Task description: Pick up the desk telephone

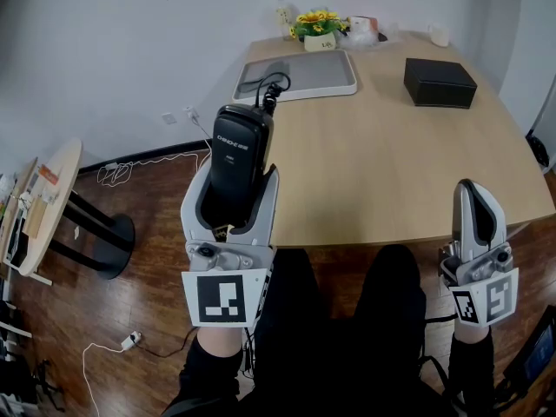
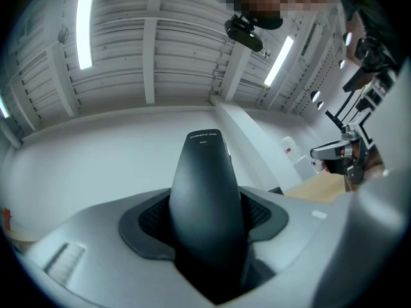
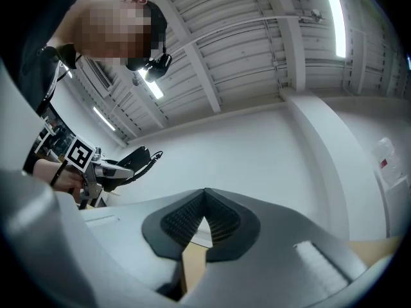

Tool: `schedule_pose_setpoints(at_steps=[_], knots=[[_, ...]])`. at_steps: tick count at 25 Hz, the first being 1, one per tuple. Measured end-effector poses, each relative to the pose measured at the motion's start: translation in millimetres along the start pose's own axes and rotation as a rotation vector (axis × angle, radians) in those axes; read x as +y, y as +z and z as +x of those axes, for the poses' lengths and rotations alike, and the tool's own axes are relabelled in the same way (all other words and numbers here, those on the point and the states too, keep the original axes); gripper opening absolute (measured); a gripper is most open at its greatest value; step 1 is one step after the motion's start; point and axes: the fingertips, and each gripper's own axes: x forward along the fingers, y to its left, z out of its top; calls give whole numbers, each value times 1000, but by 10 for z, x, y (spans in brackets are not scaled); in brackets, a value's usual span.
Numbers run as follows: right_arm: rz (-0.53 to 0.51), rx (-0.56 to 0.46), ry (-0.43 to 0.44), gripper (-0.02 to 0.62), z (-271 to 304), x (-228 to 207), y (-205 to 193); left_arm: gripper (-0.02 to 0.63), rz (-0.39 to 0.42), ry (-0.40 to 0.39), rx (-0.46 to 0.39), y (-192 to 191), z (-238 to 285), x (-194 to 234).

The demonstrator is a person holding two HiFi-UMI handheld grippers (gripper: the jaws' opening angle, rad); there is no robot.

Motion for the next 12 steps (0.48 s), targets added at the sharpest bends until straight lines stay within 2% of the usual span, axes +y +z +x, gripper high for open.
schedule_pose_setpoints(at_steps=[12], knots=[[-6,6,1,0,0,5,-13,262,7,1,0,2,0,6]])
